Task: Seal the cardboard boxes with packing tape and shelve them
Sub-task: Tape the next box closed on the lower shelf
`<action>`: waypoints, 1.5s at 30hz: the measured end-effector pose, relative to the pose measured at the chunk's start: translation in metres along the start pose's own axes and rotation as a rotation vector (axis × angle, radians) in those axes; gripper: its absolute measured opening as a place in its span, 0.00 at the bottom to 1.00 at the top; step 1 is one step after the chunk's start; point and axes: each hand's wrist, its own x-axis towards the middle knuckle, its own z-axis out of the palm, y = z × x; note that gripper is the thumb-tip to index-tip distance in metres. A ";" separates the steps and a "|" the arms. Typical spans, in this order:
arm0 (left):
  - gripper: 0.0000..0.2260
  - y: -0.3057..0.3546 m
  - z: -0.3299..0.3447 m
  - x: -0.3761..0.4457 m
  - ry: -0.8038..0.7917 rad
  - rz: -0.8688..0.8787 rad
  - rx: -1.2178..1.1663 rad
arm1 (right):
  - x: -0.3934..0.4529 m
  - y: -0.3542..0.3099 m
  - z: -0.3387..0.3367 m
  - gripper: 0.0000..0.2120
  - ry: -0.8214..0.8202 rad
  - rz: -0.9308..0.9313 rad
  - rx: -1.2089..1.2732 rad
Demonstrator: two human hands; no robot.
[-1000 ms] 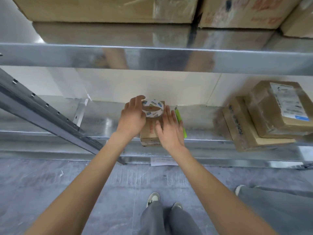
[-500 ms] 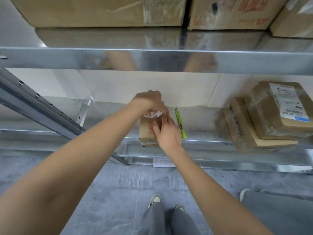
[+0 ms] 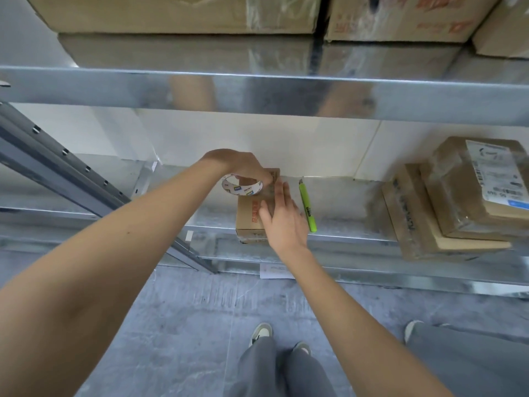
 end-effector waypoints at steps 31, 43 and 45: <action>0.11 -0.013 0.011 0.015 -0.029 0.001 -0.379 | 0.043 0.068 -0.001 0.22 -0.190 0.251 -0.063; 0.07 -0.007 0.009 0.013 -0.025 -0.015 -0.413 | -0.006 0.013 -0.066 0.13 -0.076 0.176 0.569; 0.07 -0.006 0.009 0.012 -0.024 -0.025 -0.413 | -0.004 0.005 -0.069 0.13 -0.084 0.155 0.525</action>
